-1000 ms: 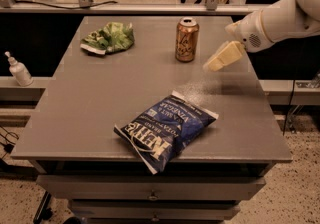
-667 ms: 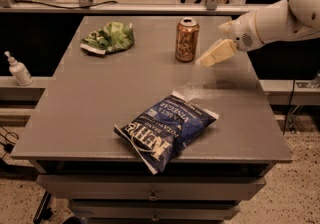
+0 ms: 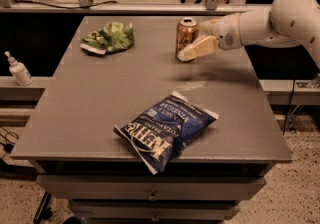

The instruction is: Knock orange can over

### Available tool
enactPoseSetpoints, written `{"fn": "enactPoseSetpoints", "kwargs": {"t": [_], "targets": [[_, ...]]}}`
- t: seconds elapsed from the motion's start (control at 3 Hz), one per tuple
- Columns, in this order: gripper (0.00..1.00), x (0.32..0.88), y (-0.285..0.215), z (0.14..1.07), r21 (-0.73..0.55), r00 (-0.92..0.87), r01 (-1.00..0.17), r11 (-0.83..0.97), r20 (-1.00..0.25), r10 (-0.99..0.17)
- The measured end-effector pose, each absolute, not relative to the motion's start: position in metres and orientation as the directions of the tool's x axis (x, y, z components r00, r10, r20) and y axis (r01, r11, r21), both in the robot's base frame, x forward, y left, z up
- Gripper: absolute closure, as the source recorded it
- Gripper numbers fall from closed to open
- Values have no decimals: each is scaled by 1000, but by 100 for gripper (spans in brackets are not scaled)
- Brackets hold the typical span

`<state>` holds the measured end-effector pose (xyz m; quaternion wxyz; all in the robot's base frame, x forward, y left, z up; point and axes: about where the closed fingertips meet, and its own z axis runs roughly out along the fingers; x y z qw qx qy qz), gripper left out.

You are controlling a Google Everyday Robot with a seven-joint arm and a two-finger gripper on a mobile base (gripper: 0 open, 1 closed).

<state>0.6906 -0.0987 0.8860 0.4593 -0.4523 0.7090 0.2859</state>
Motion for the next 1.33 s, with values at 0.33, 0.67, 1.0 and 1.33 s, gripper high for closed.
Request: {"fn": "enactPoseSetpoints", "kwargs": {"t": [0.33, 0.67, 1.0, 1.33], "targets": [[0, 691, -79, 894, 12, -146, -922, 388, -937, -318], [0, 675, -68, 901, 52, -153, -936, 347, -951, -268], [0, 643, -54, 905, 125, -200, -948, 293, -949, -243], [0, 604, -37, 922, 199, -239, -957, 209, -952, -191]]}}
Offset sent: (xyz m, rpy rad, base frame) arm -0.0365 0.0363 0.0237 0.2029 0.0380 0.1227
